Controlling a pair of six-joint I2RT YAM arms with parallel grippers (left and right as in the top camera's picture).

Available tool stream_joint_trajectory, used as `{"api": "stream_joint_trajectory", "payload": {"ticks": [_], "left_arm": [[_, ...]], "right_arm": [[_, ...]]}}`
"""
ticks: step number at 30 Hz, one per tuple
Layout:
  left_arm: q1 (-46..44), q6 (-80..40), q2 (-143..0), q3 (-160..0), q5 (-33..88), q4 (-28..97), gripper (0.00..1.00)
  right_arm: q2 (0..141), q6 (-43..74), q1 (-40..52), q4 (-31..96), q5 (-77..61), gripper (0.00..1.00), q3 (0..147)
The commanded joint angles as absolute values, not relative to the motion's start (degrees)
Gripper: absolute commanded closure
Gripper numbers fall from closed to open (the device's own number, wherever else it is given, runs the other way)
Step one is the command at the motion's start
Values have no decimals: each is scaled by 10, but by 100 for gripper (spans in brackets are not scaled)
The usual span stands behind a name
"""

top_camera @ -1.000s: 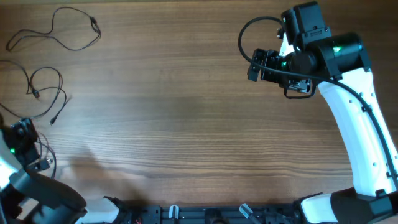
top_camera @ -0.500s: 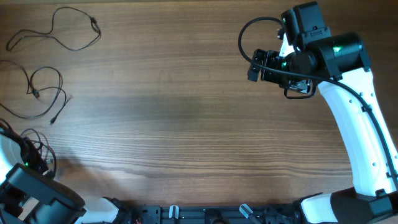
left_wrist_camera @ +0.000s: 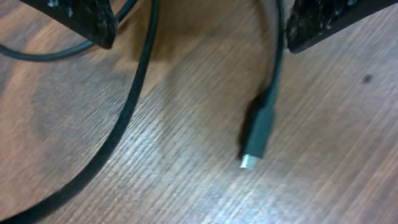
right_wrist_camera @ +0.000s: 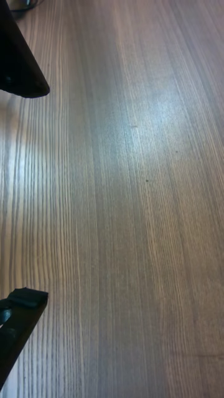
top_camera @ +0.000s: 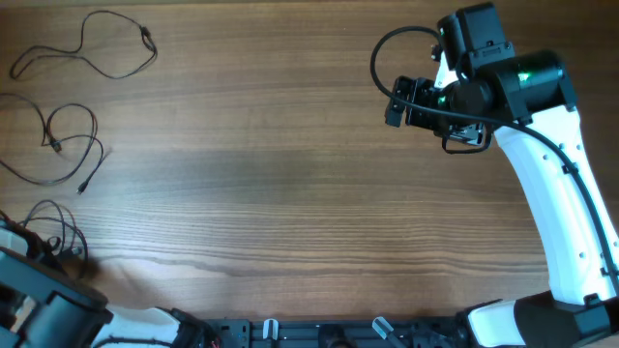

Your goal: Untangle cables

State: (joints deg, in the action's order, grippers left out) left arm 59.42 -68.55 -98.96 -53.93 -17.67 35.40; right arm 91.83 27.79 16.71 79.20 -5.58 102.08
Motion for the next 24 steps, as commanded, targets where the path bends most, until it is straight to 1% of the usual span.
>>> {"api": "stream_joint_trajectory", "payload": {"ticks": [1, 3, 5, 6, 9, 10, 11, 13, 14, 17, 18, 20, 21, 22, 23, 24], "left_arm": [[597, -607, -1020, -535, -135, 327, 12], [597, -602, -1035, -535, -131, 339, 10], [597, -602, -1043, -535, -131, 337, 10], [597, -602, -1043, -535, -131, 332, 12], [597, -602, -1043, -535, -129, 302, 32], [597, -601, -1043, -535, -121, 289, 42], [597, -577, -1043, -537, -102, 271, 50], [597, -554, -1042, -548, -84, 260, 51], [597, -555, -1042, -558, -84, 264, 56], [597, -554, -1041, -609, -83, 284, 77], [597, -554, -1041, -624, -84, 293, 81], [597, -549, -1041, -673, -83, 321, 81], [597, -538, -1039, -703, -84, 348, 60], [597, -529, -1038, -725, -83, 371, 23], [596, -529, -1038, -742, -83, 395, 0], [596, -529, -1038, -754, -79, 414, 0]], "right_arm": [[924, 270, 169, 791, -61, 0, 1019], [924, 270, 169, 791, -61, 0, 1019], [924, 270, 169, 792, -61, 0, 1019], [924, 270, 169, 794, -61, 0, 1019], [924, 270, 169, 800, -61, 0, 1019], [924, 270, 169, 801, -61, 0, 1019], [924, 270, 169, 801, -62, 0, 1019], [924, 270, 169, 800, -70, 0, 1019], [924, 270, 169, 800, -77, 0, 1019], [924, 270, 169, 802, -81, 0, 1019], [924, 270, 169, 802, -90, 0, 1019], [924, 272, 169, 802, -92, 0, 1019], [924, 271, 169, 802, -92, 0, 1019], [924, 271, 169, 802, -92, 0, 1019], [924, 271, 169, 801, -91, 0, 1019], [924, 272, 169, 799, -91, 0, 1019]]}}
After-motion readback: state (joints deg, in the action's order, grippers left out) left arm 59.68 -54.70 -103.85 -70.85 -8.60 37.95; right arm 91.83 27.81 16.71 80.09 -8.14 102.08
